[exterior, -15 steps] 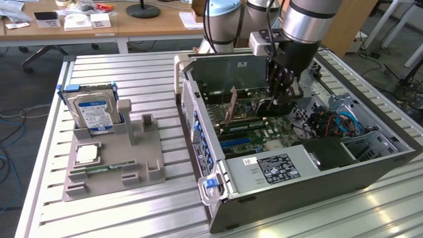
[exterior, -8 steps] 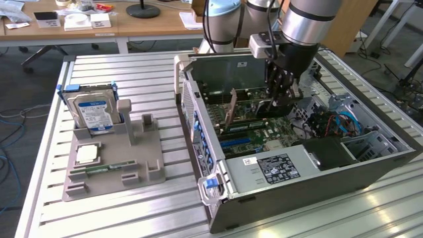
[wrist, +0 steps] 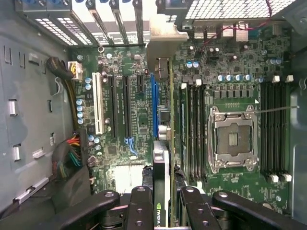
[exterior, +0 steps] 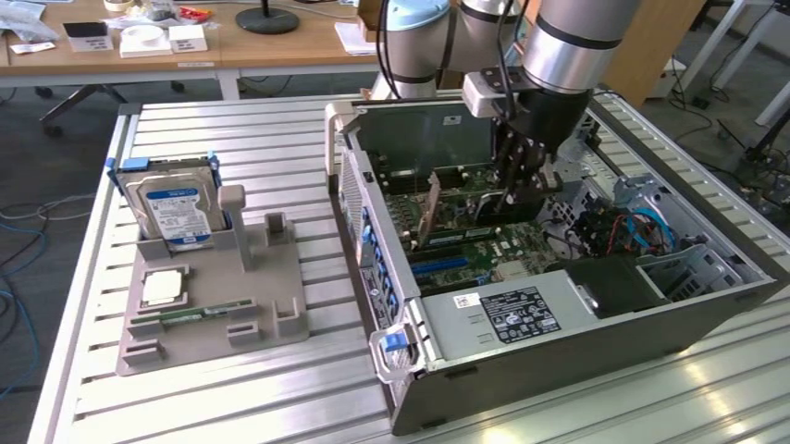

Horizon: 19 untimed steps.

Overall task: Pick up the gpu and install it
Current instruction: 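Insert the gpu into the slot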

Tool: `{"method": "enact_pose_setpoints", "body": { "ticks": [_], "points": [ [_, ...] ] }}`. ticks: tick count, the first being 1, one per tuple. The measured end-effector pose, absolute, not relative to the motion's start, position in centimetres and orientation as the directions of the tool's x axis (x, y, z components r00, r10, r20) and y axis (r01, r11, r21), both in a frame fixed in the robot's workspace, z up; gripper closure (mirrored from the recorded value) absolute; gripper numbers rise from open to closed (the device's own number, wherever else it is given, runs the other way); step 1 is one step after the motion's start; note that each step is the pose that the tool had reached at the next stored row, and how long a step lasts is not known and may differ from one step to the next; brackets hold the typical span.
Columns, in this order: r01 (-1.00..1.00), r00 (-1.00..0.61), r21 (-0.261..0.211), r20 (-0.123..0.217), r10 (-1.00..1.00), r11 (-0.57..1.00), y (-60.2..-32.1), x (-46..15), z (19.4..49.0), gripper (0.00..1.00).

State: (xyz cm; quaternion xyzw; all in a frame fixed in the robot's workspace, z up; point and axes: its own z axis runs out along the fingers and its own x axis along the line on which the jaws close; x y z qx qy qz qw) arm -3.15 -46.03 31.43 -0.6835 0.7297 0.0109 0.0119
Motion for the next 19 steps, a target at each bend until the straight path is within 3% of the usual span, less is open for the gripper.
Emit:
{"method": "enact_pose_setpoints", "body": {
  "ticks": [19],
  "points": [
    [-0.999,-0.052,0.009,-0.032,-0.998,0.051,-46.0,-4.9,29.5,0.73]
  ]
}}
